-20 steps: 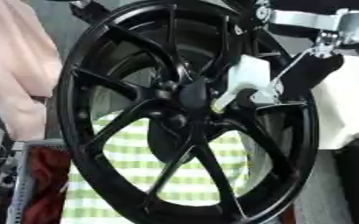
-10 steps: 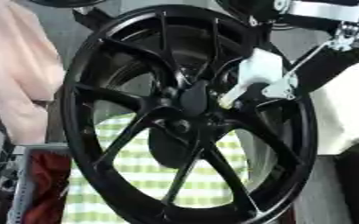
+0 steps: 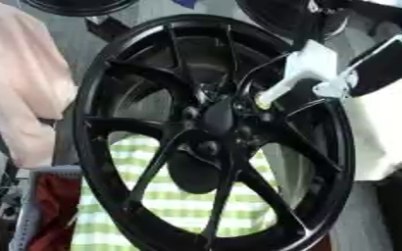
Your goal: Pull the pin out of the wheel hub.
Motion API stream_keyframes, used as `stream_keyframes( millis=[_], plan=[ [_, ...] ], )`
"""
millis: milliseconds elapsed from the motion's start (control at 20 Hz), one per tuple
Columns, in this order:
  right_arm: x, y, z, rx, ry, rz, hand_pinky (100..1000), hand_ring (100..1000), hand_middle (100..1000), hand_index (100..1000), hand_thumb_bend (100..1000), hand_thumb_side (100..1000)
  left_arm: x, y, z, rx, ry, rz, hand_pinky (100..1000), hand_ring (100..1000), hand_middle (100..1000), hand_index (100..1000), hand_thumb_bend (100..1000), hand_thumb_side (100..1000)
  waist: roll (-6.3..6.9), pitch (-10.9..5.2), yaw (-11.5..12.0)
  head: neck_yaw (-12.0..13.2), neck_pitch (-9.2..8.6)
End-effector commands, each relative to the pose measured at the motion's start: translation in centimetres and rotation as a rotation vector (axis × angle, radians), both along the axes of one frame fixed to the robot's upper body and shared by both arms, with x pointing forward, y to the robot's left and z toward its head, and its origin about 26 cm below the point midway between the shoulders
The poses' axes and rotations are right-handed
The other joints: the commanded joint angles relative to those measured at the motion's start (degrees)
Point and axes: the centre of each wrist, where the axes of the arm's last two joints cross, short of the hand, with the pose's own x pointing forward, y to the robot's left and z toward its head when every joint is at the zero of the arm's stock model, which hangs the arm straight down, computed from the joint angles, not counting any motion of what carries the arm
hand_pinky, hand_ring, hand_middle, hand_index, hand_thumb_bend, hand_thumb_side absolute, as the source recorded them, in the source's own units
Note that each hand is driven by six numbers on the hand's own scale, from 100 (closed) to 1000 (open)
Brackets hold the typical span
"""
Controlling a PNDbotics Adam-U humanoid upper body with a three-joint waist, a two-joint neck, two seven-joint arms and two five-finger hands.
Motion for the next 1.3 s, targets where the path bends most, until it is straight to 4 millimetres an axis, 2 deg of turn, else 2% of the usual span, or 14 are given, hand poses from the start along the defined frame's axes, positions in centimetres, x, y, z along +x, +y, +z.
stream_keyframes(
  millis=[50, 300, 600, 1000, 1300],
  plan=[
    [-0.4, -1.3, 1.3, 0.017, -0.059, -0.047, 816, 538, 331, 568, 422, 100, -0.3, 0.1, 0.8, 0.010, -0.028, 0.002, 850, 680, 723, 844, 100, 887, 0.42, -1.46, -0.1, 0.2, -1.16],
    [-0.6, -3.4, 1.5, 0.097, -0.094, -0.155, 824, 538, 325, 569, 420, 100, -0.3, 0.1, 0.8, 0.008, -0.030, 0.005, 850, 680, 723, 844, 100, 887, 0.60, -1.21, -0.4, 0.4, -1.43],
    [-1.0, -7.0, 2.0, 0.260, -0.129, -0.409, 833, 539, 320, 569, 417, 100, -0.3, 0.2, 0.8, 0.007, -0.035, 0.012, 850, 680, 723, 844, 100, 887, 1.06, -0.56, -0.7, 0.8, -1.50],
    [1.3, -15.3, 1.1, 0.491, -0.135, -0.806, 839, 541, 319, 572, 412, 100, -0.4, 0.3, 0.8, 0.004, -0.044, 0.026, 850, 680, 724, 845, 100, 887, 2.00, 0.22, -1.2, 1.3, -1.33],
    [2.6, -21.5, -1.9, 0.562, -0.110, -1.049, 838, 558, 346, 589, 416, 100, -0.4, 0.3, 0.8, 0.001, -0.051, 0.031, 849, 680, 724, 844, 100, 886, 3.05, 0.81, -1.2, 1.4, -1.36]
  ],
)
